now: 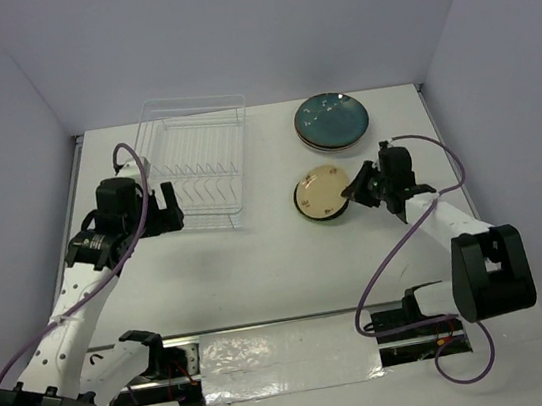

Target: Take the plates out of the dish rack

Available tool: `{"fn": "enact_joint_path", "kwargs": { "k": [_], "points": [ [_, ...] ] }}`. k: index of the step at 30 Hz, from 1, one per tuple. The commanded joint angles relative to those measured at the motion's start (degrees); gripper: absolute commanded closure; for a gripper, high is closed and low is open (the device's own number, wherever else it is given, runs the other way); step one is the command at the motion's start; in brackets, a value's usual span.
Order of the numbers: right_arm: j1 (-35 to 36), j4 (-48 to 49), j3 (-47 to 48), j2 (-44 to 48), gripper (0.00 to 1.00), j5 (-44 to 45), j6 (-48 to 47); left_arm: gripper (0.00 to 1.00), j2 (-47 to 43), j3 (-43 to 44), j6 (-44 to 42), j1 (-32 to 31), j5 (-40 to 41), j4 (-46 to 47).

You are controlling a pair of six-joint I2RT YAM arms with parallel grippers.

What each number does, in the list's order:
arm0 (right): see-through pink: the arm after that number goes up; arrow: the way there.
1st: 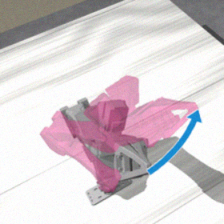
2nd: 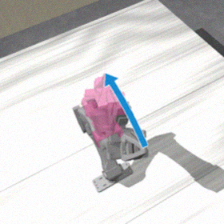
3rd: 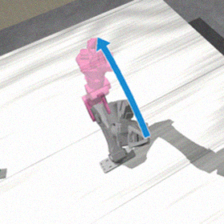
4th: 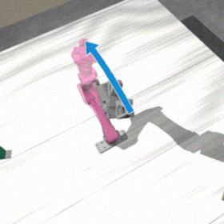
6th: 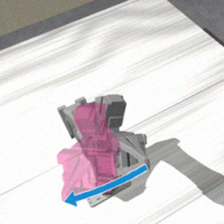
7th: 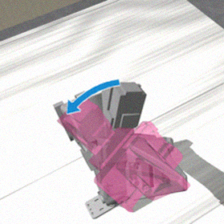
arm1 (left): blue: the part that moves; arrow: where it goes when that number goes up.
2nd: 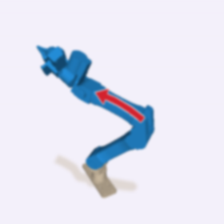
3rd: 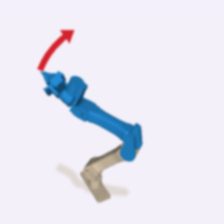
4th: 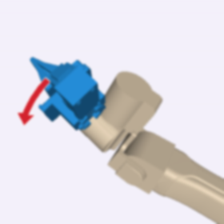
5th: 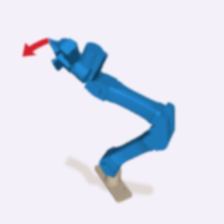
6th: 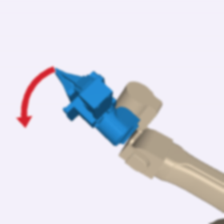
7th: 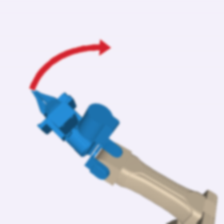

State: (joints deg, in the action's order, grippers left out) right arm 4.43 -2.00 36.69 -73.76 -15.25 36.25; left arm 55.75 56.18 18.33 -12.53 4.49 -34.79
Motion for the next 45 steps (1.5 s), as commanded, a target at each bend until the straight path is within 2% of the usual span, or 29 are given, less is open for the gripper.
{"fn": "enact_joint_path", "kwargs": {
  "k": [1,2,3,4,8,9,14,17,18,21,25,27,30,35,40,45],
  "points": [
    [-0.47,0.24,1.72,-0.33,0.79,1.36,-1.36,0.01,-0.99,-0.11,-1.54,-0.12,1.49,1.91],
    [-0.47,0.24,1.72,-0.51,0.72,0.92,-1.44,0.00,-1.34,-0.20,-1.71,-0.21,1.22,2.00],
    [-0.47,0.07,2.07,-0.69,0.43,0.83,-1.62,0.00,-1.43,-0.37,-1.72,-0.21,1.13,2.00],
    [-0.47,-0.63,2.25,-0.95,0.33,0.74,-1.71,0.00,-1.43,-0.29,-1.72,-0.21,1.13,2.09],
    [0.75,-4.58,4.70,-2.18,0.20,1.35,-5.56,0.00,-1.78,-0.46,-1.72,-0.21,1.05,2.09],
    [1.63,-5.55,6.10,-2.44,0.12,2.05,-6.45,0.00,-1.78,-0.46,-1.80,-0.21,1.05,2.09],
    [5.85,-11.36,10.16,-5.96,0.10,4.78,-9.18,0.00,-1.96,-0.46,-1.72,-0.21,1.39,2.09],
    [7.26,-12.76,10.16,-3.16,0.10,7.94,-8.74,0.00,-2.57,-0.46,-1.54,-0.21,2.62,2.18],
    [7.79,-14.59,10.51,-1.84,0.10,11.95,-8.83,0.01,-2.75,-0.37,-1.28,-0.21,3.15,2.18],
    [10.77,-19.51,12.52,5.88,0.09,17.51,-11.37,0.01,-3.71,-0.11,-0.40,-0.21,5.78,2.18],
    [15.51,-28.66,17.44,18.69,0.04,29.27,-16.11,0.01,-6.60,0.24,1.18,-0.03,11.67,1.83],
    [16.05,-33.30,20.25,25.46,0.03,31.76,-17.00,0.00,-8.10,0.16,1.62,-0.03,14.82,1.74],
    [16.14,-38.41,23.94,32.94,0.00,33.52,-18.58,0.01,-11.62,0.24,2.24,-0.03,17.56,1.13],
    [16.93,-45.80,28.79,39.56,0.00,36.16,-19.12,0.00,-18.56,-1.77,3.03,-0.03,18.10,-0.19],
    [17.99,-45.20,26.25,46.94,0.00,34.76,-20.34,0.00,-25.32,-5.99,4.87,-0.12,21.25,-0.99],
    [18.25,-44.05,24.22,51.69,0.00,34.50,-21.75,0.01,-30.25,-7.22,4.96,-0.21,20.65,0.51]
  ]
}}
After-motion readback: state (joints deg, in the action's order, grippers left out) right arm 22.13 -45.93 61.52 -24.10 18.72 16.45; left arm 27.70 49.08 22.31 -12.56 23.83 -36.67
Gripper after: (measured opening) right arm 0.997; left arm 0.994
